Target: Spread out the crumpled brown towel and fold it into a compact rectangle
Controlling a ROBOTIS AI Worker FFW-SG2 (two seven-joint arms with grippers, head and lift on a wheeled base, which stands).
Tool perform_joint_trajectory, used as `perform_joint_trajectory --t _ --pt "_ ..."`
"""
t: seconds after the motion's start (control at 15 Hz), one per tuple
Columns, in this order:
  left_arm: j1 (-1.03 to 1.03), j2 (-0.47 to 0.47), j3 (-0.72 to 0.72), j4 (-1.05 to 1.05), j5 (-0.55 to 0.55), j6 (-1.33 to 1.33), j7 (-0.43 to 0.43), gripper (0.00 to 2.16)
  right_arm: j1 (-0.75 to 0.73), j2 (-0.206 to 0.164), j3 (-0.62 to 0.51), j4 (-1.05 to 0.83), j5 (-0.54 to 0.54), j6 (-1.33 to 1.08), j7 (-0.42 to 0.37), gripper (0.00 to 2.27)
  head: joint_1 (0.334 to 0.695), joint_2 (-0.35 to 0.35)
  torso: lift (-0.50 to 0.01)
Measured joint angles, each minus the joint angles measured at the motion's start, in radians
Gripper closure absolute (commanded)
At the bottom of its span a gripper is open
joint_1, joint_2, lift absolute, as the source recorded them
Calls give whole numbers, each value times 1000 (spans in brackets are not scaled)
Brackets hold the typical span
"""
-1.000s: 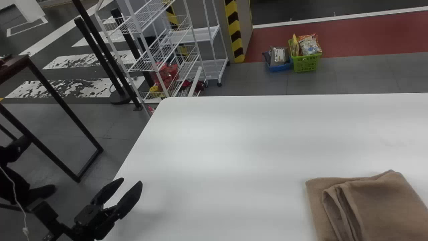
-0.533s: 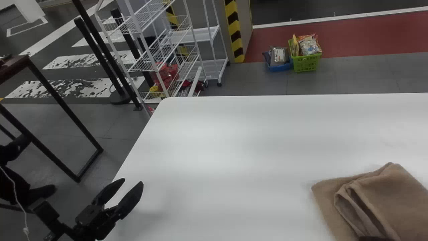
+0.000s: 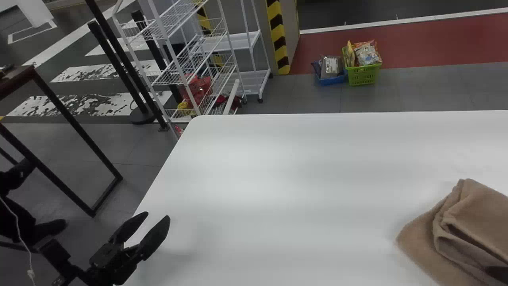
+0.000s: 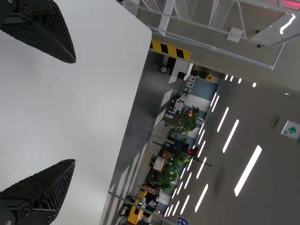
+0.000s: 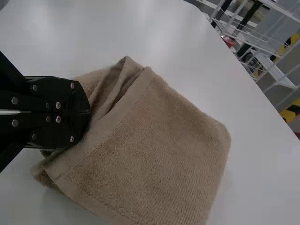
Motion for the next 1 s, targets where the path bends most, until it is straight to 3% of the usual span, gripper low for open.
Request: perform_joint_trajectory --t 0.13,0.4,0.53,0.6,0.87,1.0 --pt "0 0 -5 0 0 0 1 46 -25 -21 -52 1 22 0 8 2071 695 344 -127" --pt "0 -1 -10 0 -2 0 3 46 -74 -80 -119 53 63 0 12 2064 695 244 -127" --pt "0 -2 -10 0 -4 -1 4 46 -80 -94 -136 61 68 0 43 2064 695 232 -127" --pt "0 -3 -11 0 -5 -1 3 46 -83 -100 -142 56 72 0 71 2044 695 228 -127" --pt "0 -4 -12 0 -6 -1 4 46 -44 -117 -129 -82 149 0 335 1997 695 266 -127" --pt "0 -5 -12 -3 -6 0 4 46 -7 -119 -97 -173 207 0 406 1997 695 292 -127"
